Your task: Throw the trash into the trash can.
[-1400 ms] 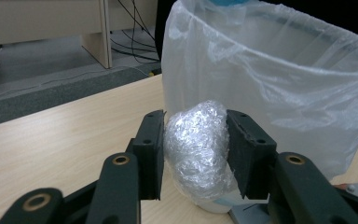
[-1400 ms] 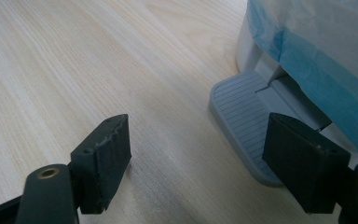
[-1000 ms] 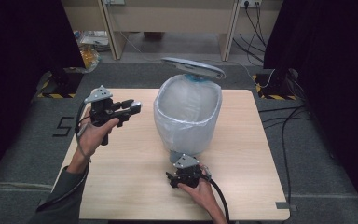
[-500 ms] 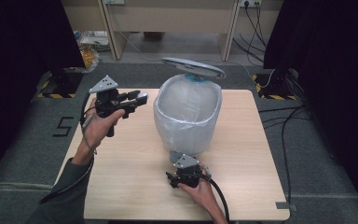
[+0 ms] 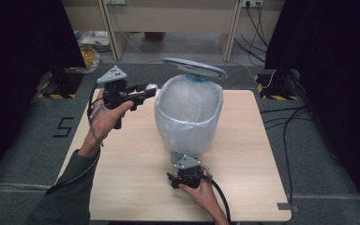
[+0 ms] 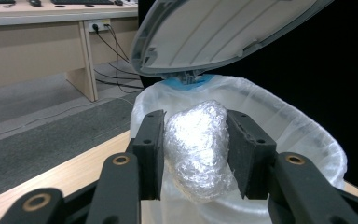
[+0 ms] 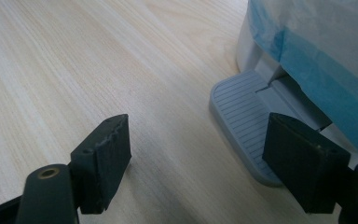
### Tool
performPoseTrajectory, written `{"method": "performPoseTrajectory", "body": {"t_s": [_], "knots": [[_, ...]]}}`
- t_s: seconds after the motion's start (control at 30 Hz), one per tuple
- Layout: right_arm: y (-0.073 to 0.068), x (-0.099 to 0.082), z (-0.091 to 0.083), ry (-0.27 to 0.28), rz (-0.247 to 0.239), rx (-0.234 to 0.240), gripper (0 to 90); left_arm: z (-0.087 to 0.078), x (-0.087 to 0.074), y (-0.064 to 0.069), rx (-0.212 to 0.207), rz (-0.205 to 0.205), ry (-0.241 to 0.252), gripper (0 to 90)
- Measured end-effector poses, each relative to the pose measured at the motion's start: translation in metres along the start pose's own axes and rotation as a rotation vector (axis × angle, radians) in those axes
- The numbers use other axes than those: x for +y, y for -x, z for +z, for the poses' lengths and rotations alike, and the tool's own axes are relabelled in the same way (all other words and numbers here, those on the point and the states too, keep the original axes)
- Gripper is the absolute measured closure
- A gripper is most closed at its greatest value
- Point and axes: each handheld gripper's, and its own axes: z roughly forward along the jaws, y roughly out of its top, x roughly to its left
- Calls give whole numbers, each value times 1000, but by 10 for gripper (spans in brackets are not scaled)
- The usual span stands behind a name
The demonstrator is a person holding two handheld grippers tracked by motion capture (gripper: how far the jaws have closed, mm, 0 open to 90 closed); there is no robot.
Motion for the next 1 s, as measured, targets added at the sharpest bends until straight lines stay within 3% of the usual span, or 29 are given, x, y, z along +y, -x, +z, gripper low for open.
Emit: {"method": "performPoseTrajectory", "body": {"t_s": [0.6,1.0], "knots": [[0,0,0,0,-1,0,231,39,15,16,-40,13,-22,588],[0,0,0,0,-4,-1,231,59,16,30,-63,33,-44,587]]}}
